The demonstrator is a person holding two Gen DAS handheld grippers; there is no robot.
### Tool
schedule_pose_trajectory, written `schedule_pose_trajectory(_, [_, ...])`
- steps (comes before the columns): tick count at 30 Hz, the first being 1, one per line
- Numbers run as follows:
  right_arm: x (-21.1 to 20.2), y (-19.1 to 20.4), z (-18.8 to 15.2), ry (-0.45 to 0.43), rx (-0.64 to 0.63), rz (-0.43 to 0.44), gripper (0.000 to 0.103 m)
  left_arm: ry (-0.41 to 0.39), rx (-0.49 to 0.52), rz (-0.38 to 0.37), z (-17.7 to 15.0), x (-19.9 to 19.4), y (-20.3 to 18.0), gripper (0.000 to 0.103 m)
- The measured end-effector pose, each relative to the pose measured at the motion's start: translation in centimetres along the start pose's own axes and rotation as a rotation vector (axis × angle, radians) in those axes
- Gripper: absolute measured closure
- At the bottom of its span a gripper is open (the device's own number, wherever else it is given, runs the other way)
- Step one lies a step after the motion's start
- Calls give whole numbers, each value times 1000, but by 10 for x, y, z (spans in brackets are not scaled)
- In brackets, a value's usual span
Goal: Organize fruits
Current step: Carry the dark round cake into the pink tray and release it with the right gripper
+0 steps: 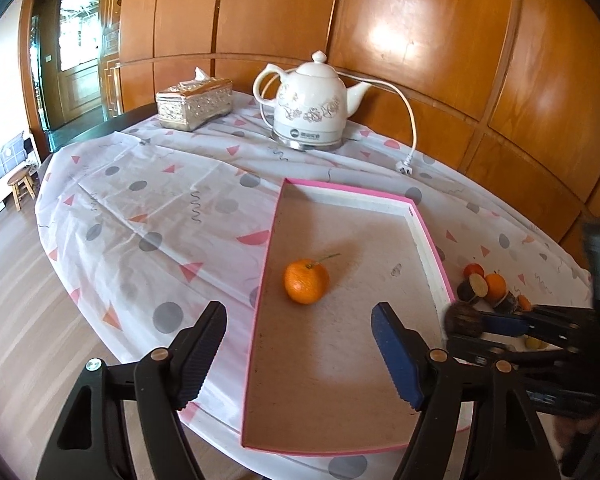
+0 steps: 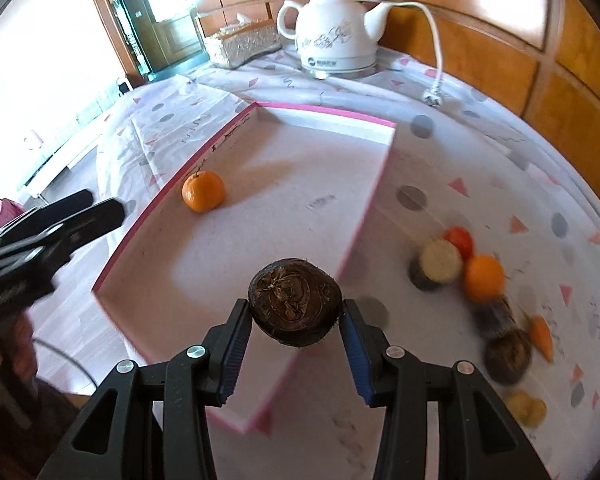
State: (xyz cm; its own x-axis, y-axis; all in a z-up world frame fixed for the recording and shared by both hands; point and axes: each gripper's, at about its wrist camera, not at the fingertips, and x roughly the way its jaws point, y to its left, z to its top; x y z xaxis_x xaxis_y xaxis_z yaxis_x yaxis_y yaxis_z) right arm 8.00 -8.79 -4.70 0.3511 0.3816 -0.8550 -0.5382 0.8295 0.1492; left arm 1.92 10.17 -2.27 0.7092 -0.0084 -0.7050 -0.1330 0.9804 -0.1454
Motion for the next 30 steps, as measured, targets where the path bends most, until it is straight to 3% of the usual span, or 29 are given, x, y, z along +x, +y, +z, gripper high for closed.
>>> schedule_pose_trajectory(11, [34,22,24,23,-17,-48,55,-39,5,1,3,-10,4,28])
schedule_pose_trajectory(30, [-37,-27,-19,-84,47,-160,54,-37,65,-9,-1,-14,-17,24])
